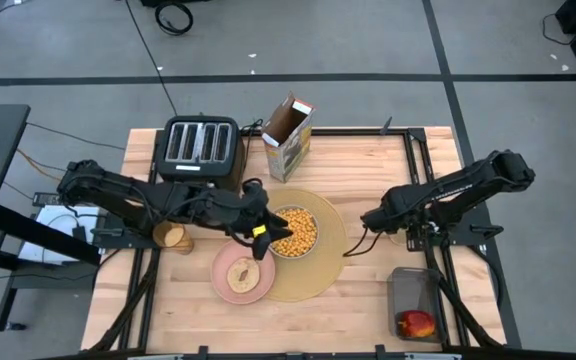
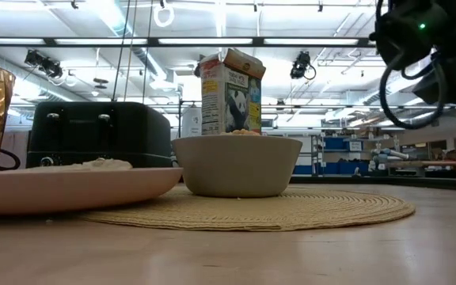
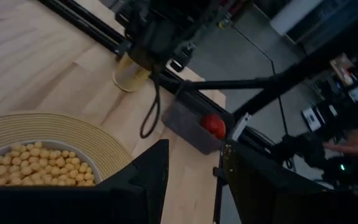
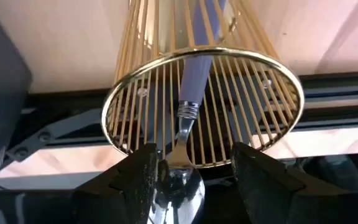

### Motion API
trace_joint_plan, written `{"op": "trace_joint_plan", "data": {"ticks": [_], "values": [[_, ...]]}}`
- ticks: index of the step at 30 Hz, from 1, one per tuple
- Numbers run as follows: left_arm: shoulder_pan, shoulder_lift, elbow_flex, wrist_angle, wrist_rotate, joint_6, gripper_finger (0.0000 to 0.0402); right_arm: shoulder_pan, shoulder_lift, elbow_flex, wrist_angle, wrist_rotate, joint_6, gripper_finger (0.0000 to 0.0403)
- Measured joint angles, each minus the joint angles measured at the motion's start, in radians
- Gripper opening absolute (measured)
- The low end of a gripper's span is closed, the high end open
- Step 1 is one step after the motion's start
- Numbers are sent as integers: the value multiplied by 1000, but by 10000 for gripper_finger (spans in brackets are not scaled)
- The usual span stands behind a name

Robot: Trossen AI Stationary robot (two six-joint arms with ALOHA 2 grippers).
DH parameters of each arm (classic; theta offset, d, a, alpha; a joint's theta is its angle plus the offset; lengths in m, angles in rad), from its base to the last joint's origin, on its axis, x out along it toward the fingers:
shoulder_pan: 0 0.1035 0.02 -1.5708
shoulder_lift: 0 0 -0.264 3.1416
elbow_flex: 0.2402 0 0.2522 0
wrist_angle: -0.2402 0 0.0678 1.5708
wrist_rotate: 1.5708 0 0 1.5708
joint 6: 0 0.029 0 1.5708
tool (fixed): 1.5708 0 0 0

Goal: Arrange a breakfast setting
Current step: Adjust the gold silverware holder

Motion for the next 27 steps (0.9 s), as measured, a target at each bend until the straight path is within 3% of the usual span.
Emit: {"op": "trace_joint_plan", "data": {"ticks": [8, 15, 27], "values": [[-7, 0, 0, 0, -87, -46, 157, 73, -22, 44, -6, -12, -27, 212], [-6, 0, 0, 1, -108, -53, 157, 81, -32, -23, -5, -43, -34, 213], [-7, 0, 0, 2, -107, -69, 157, 51, -34, 38, -2, 114, -9, 213]]}}
